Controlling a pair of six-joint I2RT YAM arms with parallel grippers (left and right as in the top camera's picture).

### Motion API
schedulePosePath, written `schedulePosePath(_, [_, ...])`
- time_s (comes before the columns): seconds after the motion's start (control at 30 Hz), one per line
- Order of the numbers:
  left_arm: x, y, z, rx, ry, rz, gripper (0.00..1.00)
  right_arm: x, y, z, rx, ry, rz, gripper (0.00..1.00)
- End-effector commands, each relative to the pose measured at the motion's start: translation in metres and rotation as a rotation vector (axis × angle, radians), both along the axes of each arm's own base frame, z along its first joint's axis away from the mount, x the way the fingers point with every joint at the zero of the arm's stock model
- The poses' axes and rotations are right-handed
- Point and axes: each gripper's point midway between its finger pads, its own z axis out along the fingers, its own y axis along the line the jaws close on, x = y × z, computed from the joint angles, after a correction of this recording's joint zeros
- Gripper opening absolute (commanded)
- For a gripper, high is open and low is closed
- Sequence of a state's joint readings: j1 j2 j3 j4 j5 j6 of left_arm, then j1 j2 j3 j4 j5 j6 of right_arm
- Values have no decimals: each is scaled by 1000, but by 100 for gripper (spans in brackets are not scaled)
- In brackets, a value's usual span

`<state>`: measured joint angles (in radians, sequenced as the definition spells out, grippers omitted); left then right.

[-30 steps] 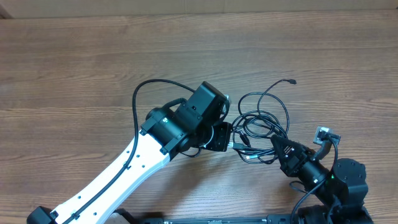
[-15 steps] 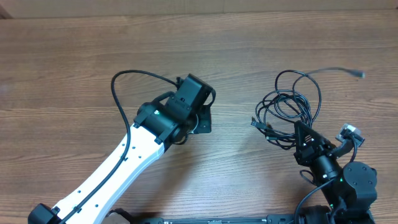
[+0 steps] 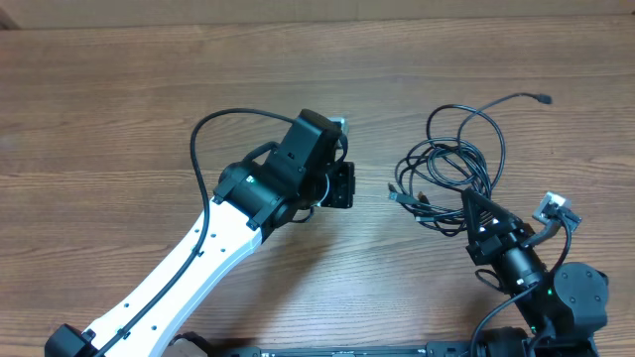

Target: Untangle cables

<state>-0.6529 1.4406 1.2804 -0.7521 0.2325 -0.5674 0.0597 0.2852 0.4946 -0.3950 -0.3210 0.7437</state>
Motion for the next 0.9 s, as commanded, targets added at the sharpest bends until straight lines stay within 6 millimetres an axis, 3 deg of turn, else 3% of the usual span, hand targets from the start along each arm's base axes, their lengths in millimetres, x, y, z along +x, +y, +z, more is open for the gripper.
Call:
schedulePosePath(0.0, [-15, -24, 16, -103, -29, -189, 7, -11, 14, 26, 28, -73, 92, 4])
schedulePosePath(0.1, [-25, -44, 35, -203, -113, -368, 9, -12, 15, 27, 31, -76, 99, 4])
schedulePosePath(0.23, [-31, -57, 52, -277, -195, -494, 10, -12, 15, 27, 31, -76, 99, 4])
schedulePosePath(0.47, [-27, -65, 68, -320, -287, -539, 11, -12, 15, 26, 31, -75, 98, 4])
schedulePosePath(0.6, [-33, -66, 67, -322, -296, -586, 11, -9, 11, 22, 25, -57, 70, 4])
schedulePosePath(0.73, [-50, -52, 43, -232, -252, -673, 4, -5, -3, 8, 5, -2, -18, 4])
schedulePosePath(0.87, [-46, -35, 21, -103, -212, -620, 4, -3, -7, 7, 2, -2, -40, 4])
